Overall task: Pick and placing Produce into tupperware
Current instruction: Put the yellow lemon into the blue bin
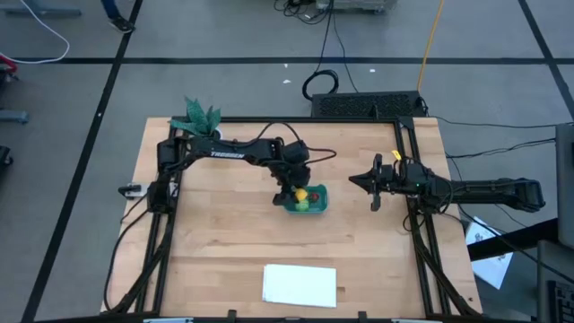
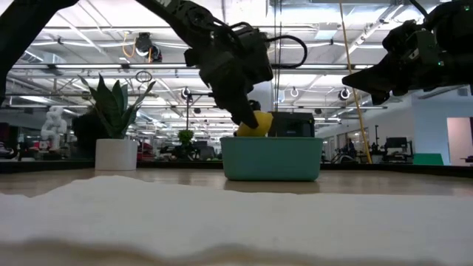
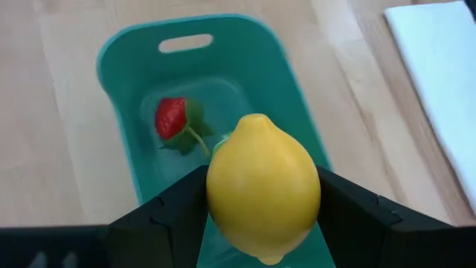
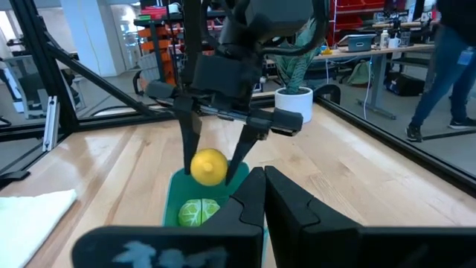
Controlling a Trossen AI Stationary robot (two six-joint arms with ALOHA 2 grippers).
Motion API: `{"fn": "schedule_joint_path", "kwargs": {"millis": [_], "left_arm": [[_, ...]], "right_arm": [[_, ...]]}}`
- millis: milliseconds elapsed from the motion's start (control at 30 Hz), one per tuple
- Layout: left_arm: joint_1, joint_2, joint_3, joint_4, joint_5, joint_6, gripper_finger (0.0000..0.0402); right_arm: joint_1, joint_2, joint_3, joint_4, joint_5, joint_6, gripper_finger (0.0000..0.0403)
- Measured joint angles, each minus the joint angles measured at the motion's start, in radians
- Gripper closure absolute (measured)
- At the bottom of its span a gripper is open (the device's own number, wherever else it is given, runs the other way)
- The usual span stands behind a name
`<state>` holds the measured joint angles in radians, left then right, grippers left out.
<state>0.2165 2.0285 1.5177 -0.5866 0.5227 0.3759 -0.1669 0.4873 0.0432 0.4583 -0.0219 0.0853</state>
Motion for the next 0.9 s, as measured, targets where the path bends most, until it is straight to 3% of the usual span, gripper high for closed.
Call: {"fn": "schedule_joint_path", "kwargs": {"millis": [433,667,900], "left_arm": [[-0.016,0.031,0.0,0.033,-0.034,-0.018,0.0176],[-0.018,0.032,0.0,0.016,-0.048,0.069,0.0176],[-0.014,0.032,0.0,0.021,-0.026,-0.011,0.0176]], "right_arm": [[0.0,0.007,0.0,-0.008,0.0,0.0,0.0403],[0.0,0.007,0.0,-0.008,0.0,0.0,0.0403],[0.0,0.007,0.0,-0.008,0.0,0.0,0.0403]]}}
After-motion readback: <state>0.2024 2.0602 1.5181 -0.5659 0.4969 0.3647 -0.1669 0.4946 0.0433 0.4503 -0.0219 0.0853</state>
